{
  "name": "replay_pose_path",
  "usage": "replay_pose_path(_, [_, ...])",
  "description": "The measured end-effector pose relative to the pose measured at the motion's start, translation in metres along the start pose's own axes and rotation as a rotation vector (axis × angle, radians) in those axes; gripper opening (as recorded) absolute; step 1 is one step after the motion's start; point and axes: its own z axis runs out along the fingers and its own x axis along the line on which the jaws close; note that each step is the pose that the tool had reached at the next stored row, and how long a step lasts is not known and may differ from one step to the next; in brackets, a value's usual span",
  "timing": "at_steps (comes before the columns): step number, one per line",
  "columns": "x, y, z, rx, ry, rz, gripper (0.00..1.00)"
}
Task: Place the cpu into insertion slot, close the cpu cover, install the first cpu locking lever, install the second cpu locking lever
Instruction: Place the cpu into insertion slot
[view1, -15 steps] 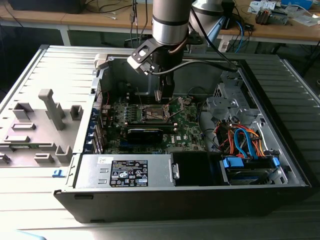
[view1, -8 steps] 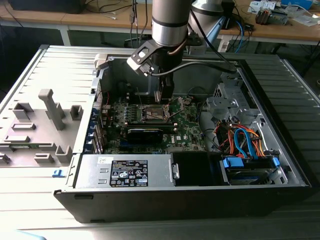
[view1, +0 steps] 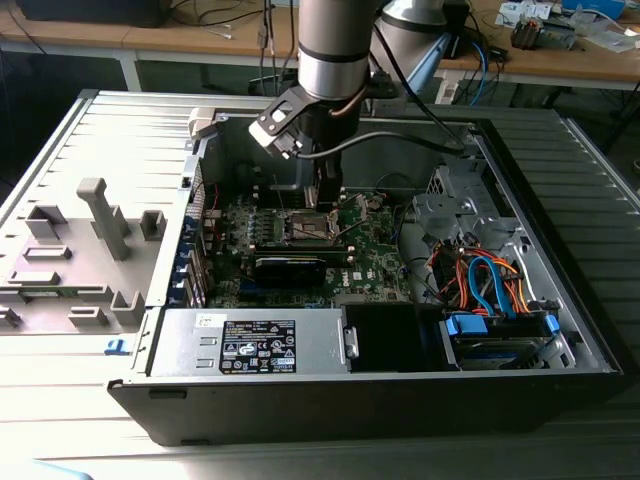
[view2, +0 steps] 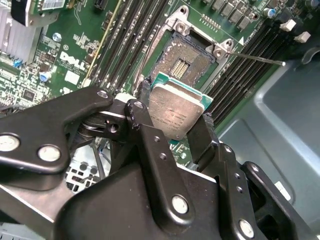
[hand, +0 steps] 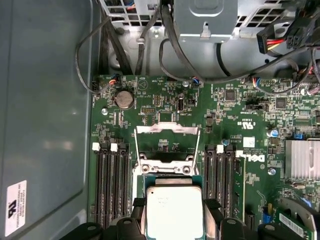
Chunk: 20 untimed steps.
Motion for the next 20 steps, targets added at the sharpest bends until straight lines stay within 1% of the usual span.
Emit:
replay_pose_path(2, [0.0000,-0.0016,0.0032,0.0000,0.0001,0.000,0.55])
replay_pose_path(6, [0.0000,-0.0037,0.0076,0.0000,0.0001,0.000,0.55])
replay_pose_path(20, [-0.0001,-0.0059,0.0153,0.0000,0.0000,0.000,0.55])
